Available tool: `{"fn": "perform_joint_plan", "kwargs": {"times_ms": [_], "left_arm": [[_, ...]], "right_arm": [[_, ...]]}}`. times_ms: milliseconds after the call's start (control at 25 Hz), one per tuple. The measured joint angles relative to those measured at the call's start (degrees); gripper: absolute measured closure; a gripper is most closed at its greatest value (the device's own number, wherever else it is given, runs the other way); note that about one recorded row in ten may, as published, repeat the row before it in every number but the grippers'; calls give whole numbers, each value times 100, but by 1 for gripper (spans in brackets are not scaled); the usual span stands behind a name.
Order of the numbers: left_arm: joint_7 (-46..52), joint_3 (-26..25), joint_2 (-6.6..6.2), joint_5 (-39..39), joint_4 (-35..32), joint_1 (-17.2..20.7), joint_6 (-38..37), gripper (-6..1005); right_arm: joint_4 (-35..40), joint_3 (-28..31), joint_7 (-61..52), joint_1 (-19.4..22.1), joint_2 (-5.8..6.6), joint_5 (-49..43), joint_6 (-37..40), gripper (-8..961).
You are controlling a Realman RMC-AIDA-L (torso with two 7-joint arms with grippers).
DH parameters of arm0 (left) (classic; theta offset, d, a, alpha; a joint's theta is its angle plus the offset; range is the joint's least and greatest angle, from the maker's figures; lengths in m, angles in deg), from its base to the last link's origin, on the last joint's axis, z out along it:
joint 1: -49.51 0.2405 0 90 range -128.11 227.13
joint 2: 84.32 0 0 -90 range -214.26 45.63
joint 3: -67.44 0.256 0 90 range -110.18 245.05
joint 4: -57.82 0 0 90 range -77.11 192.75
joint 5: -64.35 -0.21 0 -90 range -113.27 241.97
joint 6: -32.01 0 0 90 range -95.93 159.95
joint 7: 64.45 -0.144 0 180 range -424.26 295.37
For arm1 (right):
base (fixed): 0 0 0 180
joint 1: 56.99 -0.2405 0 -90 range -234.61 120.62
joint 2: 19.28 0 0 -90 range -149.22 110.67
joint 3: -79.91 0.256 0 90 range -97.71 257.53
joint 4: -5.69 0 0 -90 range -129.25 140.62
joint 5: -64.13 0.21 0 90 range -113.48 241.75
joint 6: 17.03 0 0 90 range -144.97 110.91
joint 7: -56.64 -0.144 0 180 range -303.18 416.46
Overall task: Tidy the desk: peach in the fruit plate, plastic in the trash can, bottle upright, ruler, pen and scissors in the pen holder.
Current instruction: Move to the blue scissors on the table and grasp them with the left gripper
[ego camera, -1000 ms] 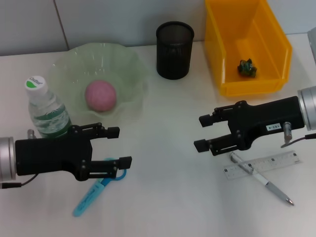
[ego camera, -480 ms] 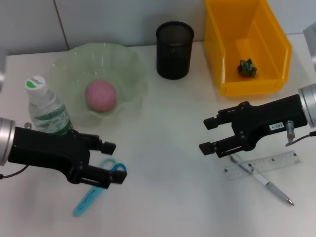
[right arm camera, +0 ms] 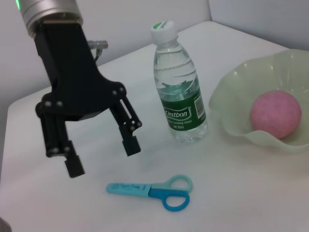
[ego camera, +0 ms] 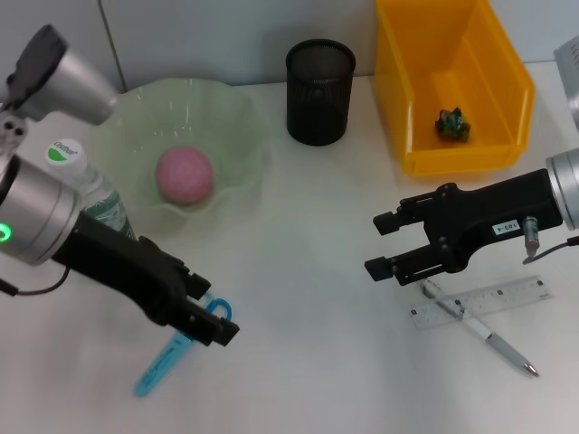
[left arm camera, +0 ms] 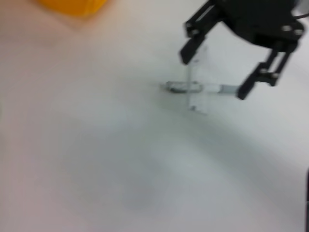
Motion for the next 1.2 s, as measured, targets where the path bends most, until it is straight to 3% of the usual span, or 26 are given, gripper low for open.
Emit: {"fn": "perform_joint_plan", "kwargs": {"times_ms": [200,560,1200], "left_arm": [[700,251,8,-331,-15,-292,142,175],[1928,1164,44,-1132,-16,-782,268,174],[2705,1679,42,-1358,-72,-844,294,174]], "right_arm": [[11,0,24,7,-3,-29,2,248],[14,0,52,-1,2,-41,-70,250],[20,0,15,-175,-3,-281,-222,254]]}}
